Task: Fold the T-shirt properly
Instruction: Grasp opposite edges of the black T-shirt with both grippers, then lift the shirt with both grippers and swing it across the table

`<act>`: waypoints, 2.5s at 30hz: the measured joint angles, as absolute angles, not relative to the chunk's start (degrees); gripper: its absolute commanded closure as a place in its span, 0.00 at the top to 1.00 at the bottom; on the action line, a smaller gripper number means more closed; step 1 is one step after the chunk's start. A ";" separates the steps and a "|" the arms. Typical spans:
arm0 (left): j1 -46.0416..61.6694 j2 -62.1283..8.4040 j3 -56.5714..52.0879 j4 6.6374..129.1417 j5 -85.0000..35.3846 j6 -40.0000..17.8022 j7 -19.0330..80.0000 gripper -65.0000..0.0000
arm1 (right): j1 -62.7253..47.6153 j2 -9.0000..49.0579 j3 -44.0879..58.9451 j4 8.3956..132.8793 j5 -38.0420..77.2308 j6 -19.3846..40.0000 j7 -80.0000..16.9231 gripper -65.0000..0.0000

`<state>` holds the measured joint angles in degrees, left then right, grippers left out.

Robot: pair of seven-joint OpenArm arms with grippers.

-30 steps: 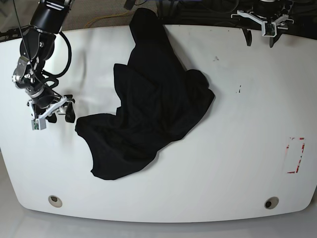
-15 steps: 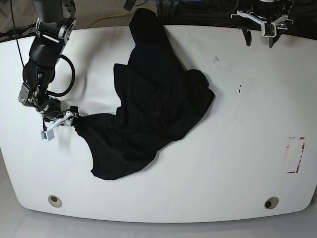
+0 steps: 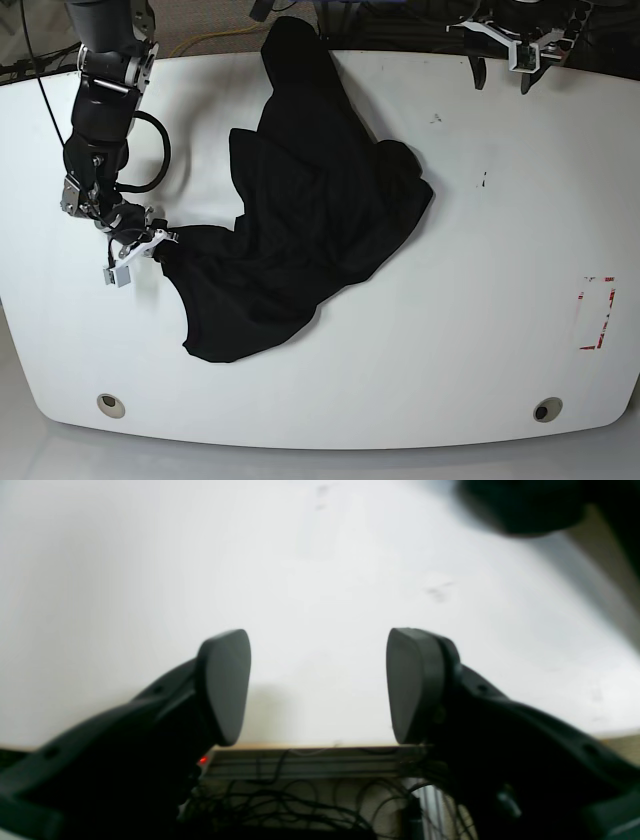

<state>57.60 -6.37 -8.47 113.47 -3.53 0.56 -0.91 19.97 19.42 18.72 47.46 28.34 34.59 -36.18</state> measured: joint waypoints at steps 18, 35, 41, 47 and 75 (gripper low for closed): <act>35.05 -6.76 4.21 111.15 -3.40 -5.37 18.74 0.73 | 17.56 20.32 18.68 57.58 27.40 34.59 -40.58 0.00; 25.74 -8.08 10.09 101.45 -3.05 -9.30 24.38 0.74 | 13.69 20.32 18.79 62.08 27.31 34.57 -40.84 0.00; 23.35 -7.77 10.48 97.93 -3.05 -9.47 23.05 0.54 | 12.27 20.49 18.81 65.91 27.42 34.57 -40.95 0.00; 20.36 -7.84 10.66 94.67 -3.07 -9.08 21.43 0.11 | 12.05 20.49 18.76 67.57 27.44 34.59 -41.04 0.00; 10.35 -15.29 -1.96 113.89 -3.29 -13.17 47.79 0.00 | 29.80 19.38 18.39 71.46 14.09 35.53 -41.34 0.00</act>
<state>10.35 -15.29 -1.96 113.89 -3.29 -13.17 47.79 29.80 19.38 18.39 71.46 14.09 35.53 -41.34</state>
